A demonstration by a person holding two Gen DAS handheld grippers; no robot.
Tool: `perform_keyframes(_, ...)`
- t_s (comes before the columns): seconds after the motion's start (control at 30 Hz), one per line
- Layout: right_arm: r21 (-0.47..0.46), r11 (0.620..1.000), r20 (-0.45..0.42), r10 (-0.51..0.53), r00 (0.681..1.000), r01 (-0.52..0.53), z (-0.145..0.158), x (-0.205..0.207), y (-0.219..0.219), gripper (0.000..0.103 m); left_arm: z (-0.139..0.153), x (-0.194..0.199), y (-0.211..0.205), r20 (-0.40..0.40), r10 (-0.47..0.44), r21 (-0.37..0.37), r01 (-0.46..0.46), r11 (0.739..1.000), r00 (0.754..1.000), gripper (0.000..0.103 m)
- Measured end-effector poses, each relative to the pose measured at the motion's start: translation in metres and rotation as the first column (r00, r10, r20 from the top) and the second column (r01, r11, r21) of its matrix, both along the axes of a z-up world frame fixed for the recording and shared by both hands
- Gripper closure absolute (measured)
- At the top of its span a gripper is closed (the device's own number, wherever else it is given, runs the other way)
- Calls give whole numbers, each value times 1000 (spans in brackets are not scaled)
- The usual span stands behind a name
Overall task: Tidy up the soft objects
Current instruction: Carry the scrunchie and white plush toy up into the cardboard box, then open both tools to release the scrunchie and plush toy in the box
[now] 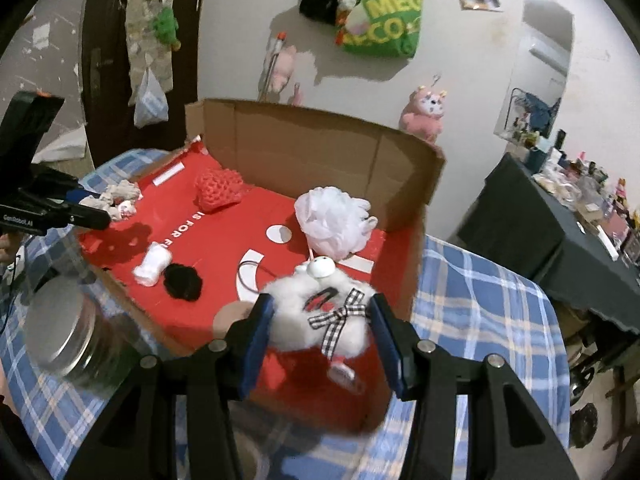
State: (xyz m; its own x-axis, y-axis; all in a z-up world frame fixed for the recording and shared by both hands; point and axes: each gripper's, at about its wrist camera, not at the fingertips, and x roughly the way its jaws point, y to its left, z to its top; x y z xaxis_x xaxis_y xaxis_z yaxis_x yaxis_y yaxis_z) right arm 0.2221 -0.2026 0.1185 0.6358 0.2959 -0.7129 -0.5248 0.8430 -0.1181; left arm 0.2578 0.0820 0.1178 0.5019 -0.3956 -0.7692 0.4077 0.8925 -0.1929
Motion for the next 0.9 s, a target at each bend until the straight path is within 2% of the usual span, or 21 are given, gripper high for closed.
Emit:
perform_keyframes(0.13, -60, 998, -79, 2, 997, -7, -9, 30, 17, 51, -9, 31, -11, -82, 9, 15, -7, 1000, 997, 74)
perform_keyframes(0.37, -178, 984, -202, -42, 979, 5, -28, 68, 38, 51, -27, 64, -28, -156, 25, 94, -11, 996, 987, 74)
perform_keyframes(0.6, -284, 959, -253, -96, 963, 21, -49, 91, 54, 51, -45, 84, -29, -202, 65, 135, -38, 990, 977, 74)
perform_keyframes(0.9, -329, 944, -281, -128, 951, 30, -66, 108, 56, 51, -56, 95, -26, -229, 86, 150, -52, 987, 970, 74)
